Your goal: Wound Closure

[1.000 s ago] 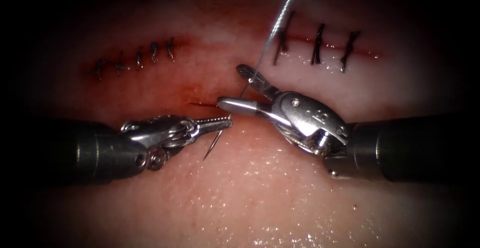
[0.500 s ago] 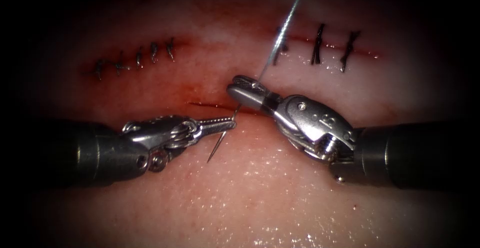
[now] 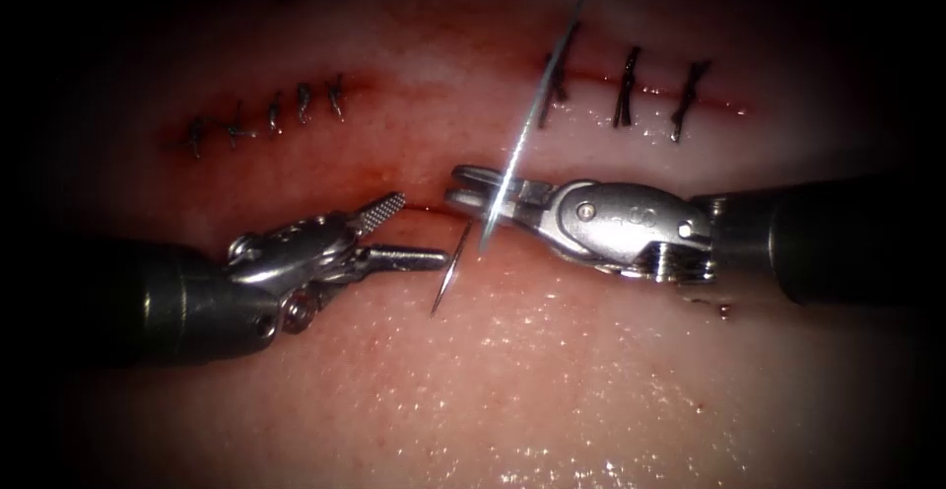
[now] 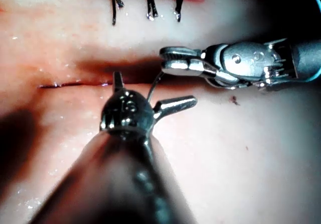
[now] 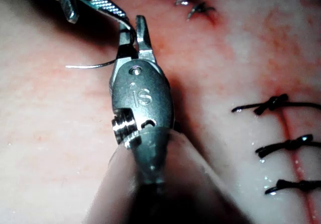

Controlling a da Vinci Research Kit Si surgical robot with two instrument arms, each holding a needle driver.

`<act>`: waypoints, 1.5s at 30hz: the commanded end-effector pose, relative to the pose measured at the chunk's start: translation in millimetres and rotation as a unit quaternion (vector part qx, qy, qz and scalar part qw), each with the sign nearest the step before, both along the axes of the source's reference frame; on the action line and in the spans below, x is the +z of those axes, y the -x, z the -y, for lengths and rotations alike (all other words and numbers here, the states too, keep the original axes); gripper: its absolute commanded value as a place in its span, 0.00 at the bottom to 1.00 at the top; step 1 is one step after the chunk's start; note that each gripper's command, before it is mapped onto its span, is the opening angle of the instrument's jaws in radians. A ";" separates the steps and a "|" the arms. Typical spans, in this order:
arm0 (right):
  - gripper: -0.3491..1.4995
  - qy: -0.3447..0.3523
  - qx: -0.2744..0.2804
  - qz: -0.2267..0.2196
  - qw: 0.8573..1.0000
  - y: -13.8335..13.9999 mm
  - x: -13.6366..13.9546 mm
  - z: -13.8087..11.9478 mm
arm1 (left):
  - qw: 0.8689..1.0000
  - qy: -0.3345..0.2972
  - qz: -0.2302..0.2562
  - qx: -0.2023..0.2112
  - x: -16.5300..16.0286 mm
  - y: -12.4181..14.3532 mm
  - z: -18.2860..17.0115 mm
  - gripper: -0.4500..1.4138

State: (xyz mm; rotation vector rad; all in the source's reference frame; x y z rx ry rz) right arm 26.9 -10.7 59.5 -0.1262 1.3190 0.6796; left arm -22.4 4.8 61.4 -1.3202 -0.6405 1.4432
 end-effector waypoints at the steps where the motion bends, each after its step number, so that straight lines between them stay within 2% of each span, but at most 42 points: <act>1: 0.00 0.011 -0.011 0.006 1.000 -0.7 1.1 -0.7 | 1.000 0.002 -0.004 0.001 0.5 0.2 0.6 0.90; 7: 0.00 0.039 -0.043 0.023 0.998 -0.7 2.7 -3.4 | 0.999 0.013 -0.034 -0.013 0.7 -1.3 0.6 0.89; 10: 0.00 0.049 -0.048 0.035 0.997 -0.8 3.5 -4.4 | 0.995 0.054 -0.081 0.001 1.4 -2.0 1.0 0.80; 13: 0.00 0.056 -0.053 0.049 0.996 -1.4 4.6 -5.3 | 0.983 0.116 -0.134 0.051 2.4 -2.6 1.7 0.61; 16: 0.00 0.062 -0.059 0.050 0.995 -2.2 5.4 -6.0 | 0.965 0.182 -0.169 0.085 3.6 -3.2 2.5 0.26; 18: 0.00 0.071 -0.066 0.056 0.994 -2.9 5.8 -6.7 | 0.950 0.230 -0.186 0.104 4.3 -3.5 2.7 0.23; 19: 0.00 0.073 -0.070 0.056 0.993 -3.2 6.0 -7.0 | 0.949 0.231 -0.185 0.104 4.6 -3.6 2.8 0.20; 21: 0.00 0.084 -0.084 0.059 0.991 -3.9 6.5 -7.7 | 0.948 0.230 -0.187 0.116 5.1 -3.6 3.0 0.20; 25: 0.00 0.105 -0.111 0.068 0.986 -4.8 7.5 -8.4 | 0.945 0.224 -0.185 0.151 5.9 -3.3 3.5 0.36; 31: 0.00 0.139 -0.137 0.073 0.978 -4.8 8.6 -8.5 | 0.944 0.213 -0.193 0.160 6.8 -2.7 3.5 0.53; 38: 0.00 0.178 -0.152 0.090 0.968 -5.2 9.1 -8.7 | 0.943 0.198 -0.206 0.171 8.2 -2.2 3.9 0.57; 41: 0.00 0.209 -0.168 0.091 0.959 -5.7 9.2 -8.7 | 0.942 0.188 -0.213 0.175 9.3 -2.0 4.0 0.57; 45: 0.00 0.226 -0.167 0.094 0.955 -6.1 9.3 -8.9 | 0.943 0.180 -0.220 0.175 10.8 -1.7 4.2 0.56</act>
